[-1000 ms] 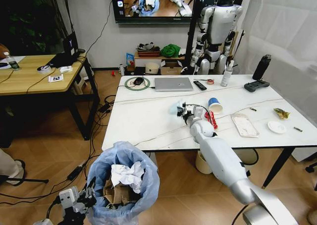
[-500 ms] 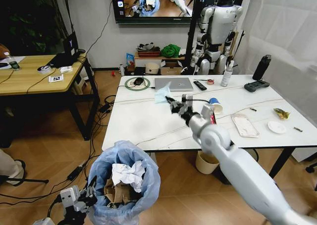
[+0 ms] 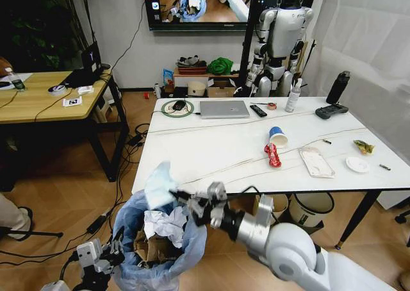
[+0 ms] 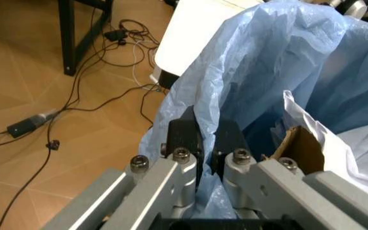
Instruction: Pick up the trash bin and place the trash from the table into it.
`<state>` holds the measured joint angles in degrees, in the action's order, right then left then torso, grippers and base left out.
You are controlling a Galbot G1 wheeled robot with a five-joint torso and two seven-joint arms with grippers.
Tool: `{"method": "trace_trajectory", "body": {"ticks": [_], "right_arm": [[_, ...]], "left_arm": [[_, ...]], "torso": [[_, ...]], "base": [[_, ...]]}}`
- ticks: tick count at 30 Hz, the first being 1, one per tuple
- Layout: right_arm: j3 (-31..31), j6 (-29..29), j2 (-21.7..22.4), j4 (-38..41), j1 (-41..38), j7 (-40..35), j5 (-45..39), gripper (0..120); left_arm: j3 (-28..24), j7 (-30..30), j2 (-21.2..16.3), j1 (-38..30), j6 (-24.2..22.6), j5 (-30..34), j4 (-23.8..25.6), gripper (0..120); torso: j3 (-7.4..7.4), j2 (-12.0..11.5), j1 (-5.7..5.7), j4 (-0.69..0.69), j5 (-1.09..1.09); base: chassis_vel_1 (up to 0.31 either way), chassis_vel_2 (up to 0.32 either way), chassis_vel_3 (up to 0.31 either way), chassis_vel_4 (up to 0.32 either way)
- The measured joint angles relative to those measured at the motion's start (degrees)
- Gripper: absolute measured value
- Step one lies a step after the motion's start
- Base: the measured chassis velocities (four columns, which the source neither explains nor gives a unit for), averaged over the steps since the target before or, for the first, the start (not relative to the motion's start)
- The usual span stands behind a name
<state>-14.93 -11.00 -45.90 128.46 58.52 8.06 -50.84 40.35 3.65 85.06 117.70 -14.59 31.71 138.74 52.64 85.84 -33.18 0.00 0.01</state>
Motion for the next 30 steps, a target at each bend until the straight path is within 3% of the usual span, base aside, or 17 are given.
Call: {"method": "trace_trajectory", "body": {"ticks": [11, 23, 25, 30], "right_arm": [[0.5, 0.62, 2.33, -1.38, 5.47, 0.93, 11.2, 2], [2.75, 0.81, 3.2, -0.08, 6.19, -0.07, 10.94, 41], [3.32, 0.84, 3.31, 0.44, 6.91, -0.3, 10.98, 54], [6.3, 1.13, 3.36, 0.85, 7.63, -1.18, 10.98, 71]], "left_arm": [[-0.62, 0.06, 0.4, 0.29, -0.07, -0.08, 0.45, 0], [-1.26, 0.15, 0.4, -0.2, -0.08, -0.14, -0.59, 0], [-1.4, 0.16, 0.3, -0.38, -0.08, -0.14, -0.85, 0], [-1.39, 0.19, -0.11, -0.52, -0.08, 0.1, -1.07, 0]], "torso": [[0.01, 0.0, 0.0, -0.01, 0.0], [0.01, -0.01, -0.01, 0.0, -0.01], [0.01, -0.01, -0.02, 0.0, -0.01], [0.01, -0.01, -0.01, 0.0, -0.01]], "base": [[0.0, 0.0, 0.0, 0.0], [0.0, 0.0, 0.0, 0.0], [0.0, 0.0, 0.0, 0.0], [0.0, 0.0, 0.0, 0.0]]}}
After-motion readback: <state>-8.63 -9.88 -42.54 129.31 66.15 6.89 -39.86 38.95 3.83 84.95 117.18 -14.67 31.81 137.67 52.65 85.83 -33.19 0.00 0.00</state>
